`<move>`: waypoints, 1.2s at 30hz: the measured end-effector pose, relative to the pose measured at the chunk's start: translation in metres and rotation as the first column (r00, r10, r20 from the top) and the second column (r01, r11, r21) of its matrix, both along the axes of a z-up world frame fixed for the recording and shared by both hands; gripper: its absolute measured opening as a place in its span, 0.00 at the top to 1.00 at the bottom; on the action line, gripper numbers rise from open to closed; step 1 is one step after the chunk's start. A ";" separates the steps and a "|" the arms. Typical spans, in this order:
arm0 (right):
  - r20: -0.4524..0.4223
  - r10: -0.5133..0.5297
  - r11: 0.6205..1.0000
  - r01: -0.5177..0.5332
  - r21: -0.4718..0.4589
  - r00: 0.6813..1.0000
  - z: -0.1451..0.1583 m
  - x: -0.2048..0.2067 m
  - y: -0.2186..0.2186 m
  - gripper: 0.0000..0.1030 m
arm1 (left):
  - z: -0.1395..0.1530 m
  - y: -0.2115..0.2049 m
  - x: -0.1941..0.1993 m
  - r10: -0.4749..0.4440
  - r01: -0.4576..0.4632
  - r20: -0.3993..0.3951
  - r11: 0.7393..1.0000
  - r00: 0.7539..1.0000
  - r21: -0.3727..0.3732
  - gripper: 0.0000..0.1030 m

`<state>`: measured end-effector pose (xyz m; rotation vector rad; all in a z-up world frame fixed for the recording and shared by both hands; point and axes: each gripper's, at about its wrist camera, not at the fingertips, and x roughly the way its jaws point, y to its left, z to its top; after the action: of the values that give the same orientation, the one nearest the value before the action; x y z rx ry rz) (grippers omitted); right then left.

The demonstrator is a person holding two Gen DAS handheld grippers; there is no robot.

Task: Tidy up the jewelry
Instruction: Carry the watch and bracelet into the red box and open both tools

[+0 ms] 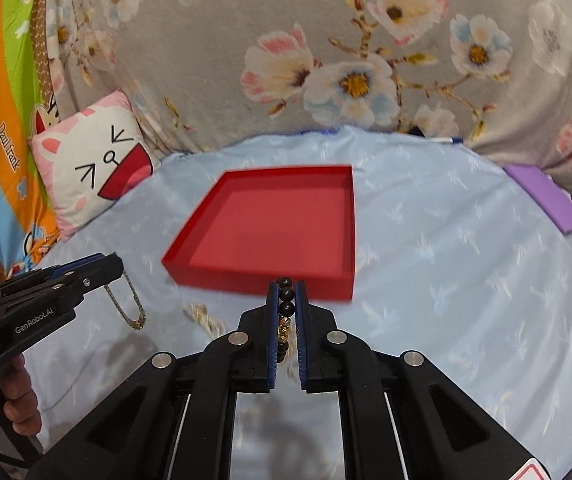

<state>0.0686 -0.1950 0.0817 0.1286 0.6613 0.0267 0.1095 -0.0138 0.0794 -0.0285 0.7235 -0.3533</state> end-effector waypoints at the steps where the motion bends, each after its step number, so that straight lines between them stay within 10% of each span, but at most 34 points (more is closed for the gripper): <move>1: 0.007 0.006 1.000 -0.007 0.005 1.000 0.005 0.009 0.000 0.93 | 0.007 -0.004 0.011 -0.003 0.003 0.016 1.000 1.000 0.006 0.79; 8: 0.031 0.024 1.000 -0.023 -0.019 0.999 0.025 0.099 0.000 0.93 | 0.026 -0.025 0.094 -0.001 0.001 0.063 1.000 0.998 0.007 0.79; 17: -0.059 0.101 0.993 -0.097 0.063 0.993 -0.011 0.224 -0.002 0.93 | -0.018 -0.044 0.207 0.011 -0.012 -0.052 1.000 0.999 -0.014 0.79; 29: -0.240 -0.018 0.997 -0.002 -0.083 0.970 -0.067 0.282 -0.015 0.92 | -0.074 -0.060 0.266 0.051 -0.044 -0.116 0.997 0.992 0.060 0.77; 32: -0.228 -0.067 0.992 0.041 -0.120 0.971 -0.069 0.276 -0.022 0.87 | -0.072 -0.058 0.265 0.091 -0.084 -0.088 0.993 0.992 0.078 0.45; 36: -0.162 -0.079 0.995 0.068 -0.074 0.984 -0.057 0.247 -0.031 0.84 | -0.055 -0.049 0.252 0.106 -0.105 -0.021 0.993 0.994 0.053 0.40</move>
<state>0.3159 -0.2265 0.0243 0.0903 0.8212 -0.0782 0.3616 -0.0625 0.0239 -0.0223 0.7513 -0.2331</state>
